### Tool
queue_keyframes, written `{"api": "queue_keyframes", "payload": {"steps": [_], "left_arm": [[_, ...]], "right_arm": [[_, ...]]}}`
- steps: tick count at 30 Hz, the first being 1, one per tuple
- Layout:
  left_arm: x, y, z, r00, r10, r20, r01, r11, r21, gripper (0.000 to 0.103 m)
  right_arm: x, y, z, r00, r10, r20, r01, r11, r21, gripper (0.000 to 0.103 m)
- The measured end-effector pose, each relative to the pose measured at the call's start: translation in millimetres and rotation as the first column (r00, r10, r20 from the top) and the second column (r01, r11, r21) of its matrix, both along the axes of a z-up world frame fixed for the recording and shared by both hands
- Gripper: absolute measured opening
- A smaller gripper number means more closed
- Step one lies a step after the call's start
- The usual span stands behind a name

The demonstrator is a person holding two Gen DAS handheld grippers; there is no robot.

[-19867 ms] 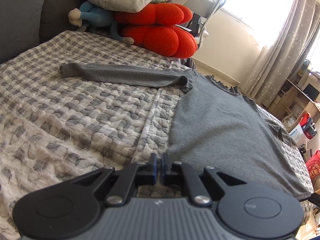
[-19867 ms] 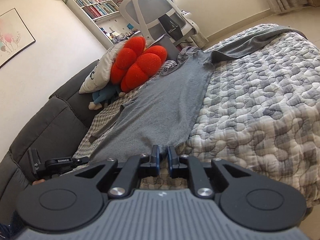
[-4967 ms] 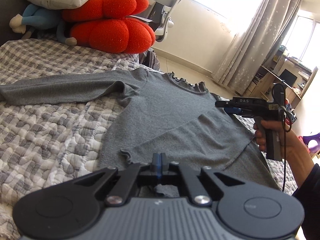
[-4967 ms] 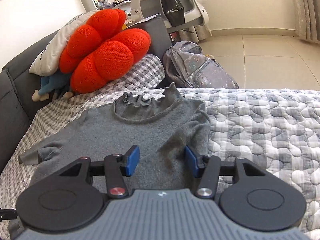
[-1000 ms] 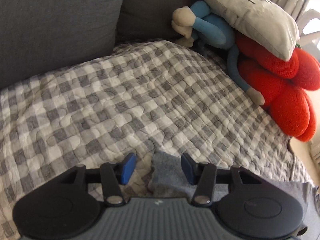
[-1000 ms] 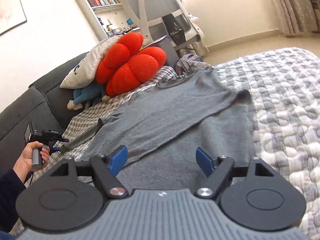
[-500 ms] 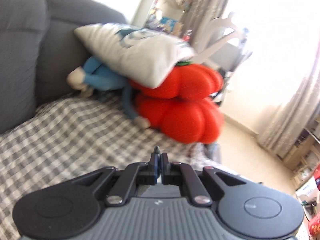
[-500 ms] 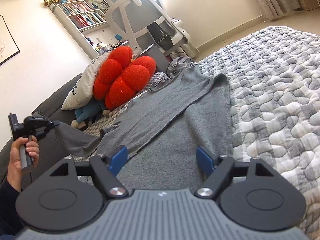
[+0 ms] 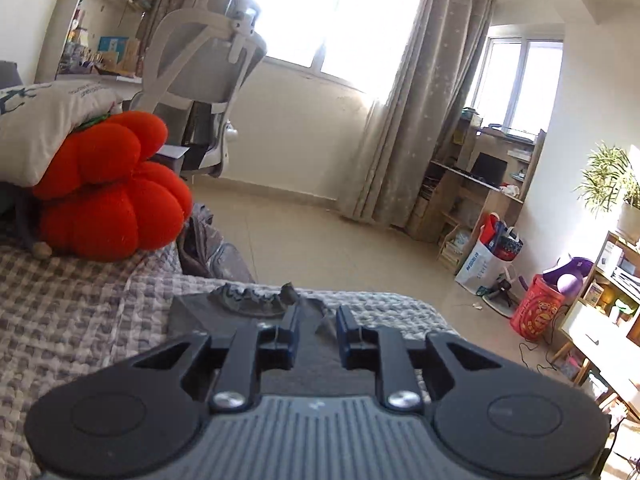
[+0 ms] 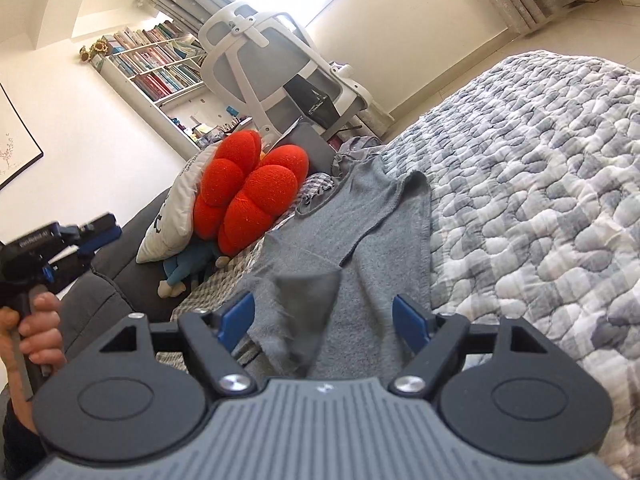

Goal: Fold clothes
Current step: 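Lay the folded side down and open the left gripper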

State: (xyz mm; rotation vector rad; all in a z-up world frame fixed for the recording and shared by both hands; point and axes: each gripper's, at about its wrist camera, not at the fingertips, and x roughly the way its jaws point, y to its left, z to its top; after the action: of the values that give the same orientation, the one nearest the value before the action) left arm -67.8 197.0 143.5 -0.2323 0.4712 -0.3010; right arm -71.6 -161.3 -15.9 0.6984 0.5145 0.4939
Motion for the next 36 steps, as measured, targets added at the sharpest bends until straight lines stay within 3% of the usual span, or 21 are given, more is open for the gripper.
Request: {"api": "queue_keyframes", "payload": {"steps": [3,6,9,11,13,17,20,23,26,28,29,30,36], "left_arm": [[14,27,-30,0.992,0.101,-0.076,-0.099,0.995,0.031,0.020],[26,42,-53,0.981,0.140,-0.132,-0.135,0.990,0.052,0.019],[35,44,-70,0.979,0.126,-0.161,-0.121,0.992,0.041,0.019],[43,45,-80,0.975,0.105,-0.194,-0.110,0.994,-0.015,0.019],[51,45,-87,0.972,0.093,-0.215,-0.107,0.992,-0.058,0.019],[68,41,-105,0.960,0.089,-0.264,-0.117,0.989,-0.094,0.020],[80,40,-123,0.935,0.169,-0.311,-0.184,0.983,-0.020,0.037],[80,44,-133,0.932,0.188,-0.310,-0.203,0.979,-0.017,0.035],[80,51,-133,0.934,0.181,-0.307,-0.204,0.978,-0.045,0.035],[83,55,-134,0.933,0.179,-0.312,-0.209,0.976,-0.064,0.034],[84,57,-134,0.932,0.181,-0.315,-0.214,0.974,-0.073,0.034],[85,59,-134,0.930,0.184,-0.317,-0.220,0.972,-0.084,0.032],[78,72,-137,0.924,0.215,-0.317,-0.270,0.953,-0.141,0.022]], "right_arm": [[11,1,1,1.000,0.014,-0.006,-0.015,1.000,-0.020,0.080],[23,9,4,0.999,0.040,-0.014,-0.041,0.997,-0.072,0.080],[27,20,9,0.997,0.074,-0.002,-0.073,0.990,-0.118,0.080],[22,32,13,0.990,0.136,0.040,-0.127,0.977,-0.170,0.080],[15,50,20,0.974,0.213,0.082,-0.183,0.944,-0.275,0.080],[8,87,22,0.936,0.339,0.089,-0.258,0.839,-0.479,0.080],[8,105,20,0.921,0.382,0.076,-0.273,0.772,-0.574,0.080],[10,112,15,0.923,0.380,0.065,-0.257,0.733,-0.629,0.079],[9,118,9,0.915,0.400,0.059,-0.256,0.686,-0.681,0.052],[12,119,9,0.927,0.369,0.068,-0.213,0.665,-0.715,0.017],[13,119,9,0.933,0.354,0.072,-0.191,0.654,-0.732,0.012],[14,115,12,0.938,0.338,0.076,-0.182,0.669,-0.721,0.008],[-3,99,28,0.946,0.272,0.177,-0.064,0.691,-0.720,0.006]]}}
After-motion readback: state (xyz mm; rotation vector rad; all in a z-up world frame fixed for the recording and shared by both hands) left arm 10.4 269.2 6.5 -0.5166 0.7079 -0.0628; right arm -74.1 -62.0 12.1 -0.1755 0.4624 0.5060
